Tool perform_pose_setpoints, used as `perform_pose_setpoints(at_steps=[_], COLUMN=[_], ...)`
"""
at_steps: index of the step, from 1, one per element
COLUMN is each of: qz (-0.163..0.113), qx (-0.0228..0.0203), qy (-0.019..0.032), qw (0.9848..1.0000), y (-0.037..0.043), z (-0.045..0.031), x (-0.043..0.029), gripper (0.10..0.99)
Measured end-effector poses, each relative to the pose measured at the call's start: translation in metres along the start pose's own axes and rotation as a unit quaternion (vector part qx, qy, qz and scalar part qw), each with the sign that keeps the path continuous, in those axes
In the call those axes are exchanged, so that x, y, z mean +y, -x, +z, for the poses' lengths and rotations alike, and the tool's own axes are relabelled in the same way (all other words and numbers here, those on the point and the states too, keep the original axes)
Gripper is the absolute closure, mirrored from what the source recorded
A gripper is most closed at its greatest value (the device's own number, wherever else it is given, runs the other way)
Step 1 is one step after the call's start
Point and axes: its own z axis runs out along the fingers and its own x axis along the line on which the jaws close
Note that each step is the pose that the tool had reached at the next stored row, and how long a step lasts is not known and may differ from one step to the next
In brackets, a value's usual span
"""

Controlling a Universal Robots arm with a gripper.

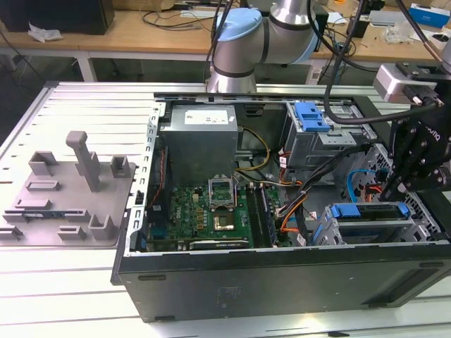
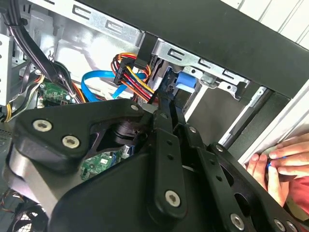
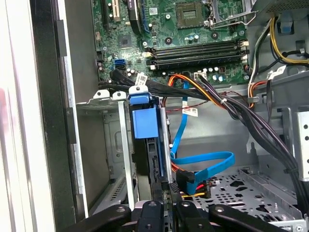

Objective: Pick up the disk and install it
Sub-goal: 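Insert the first disk wire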

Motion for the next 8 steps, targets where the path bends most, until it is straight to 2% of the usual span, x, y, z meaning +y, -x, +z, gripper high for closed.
perform_pose_setpoints(at_steps=[4,8], qz=[-0.008,-0.019], qx=[0.0,-0.0001], qy=[-0.0004,-0.0019], qw=[1.0,0.9998], y=[-0.0004,-0.0003], z=[0.0004,0.0004], x=[0.0031,0.0031], gripper=[0.918,0.918])
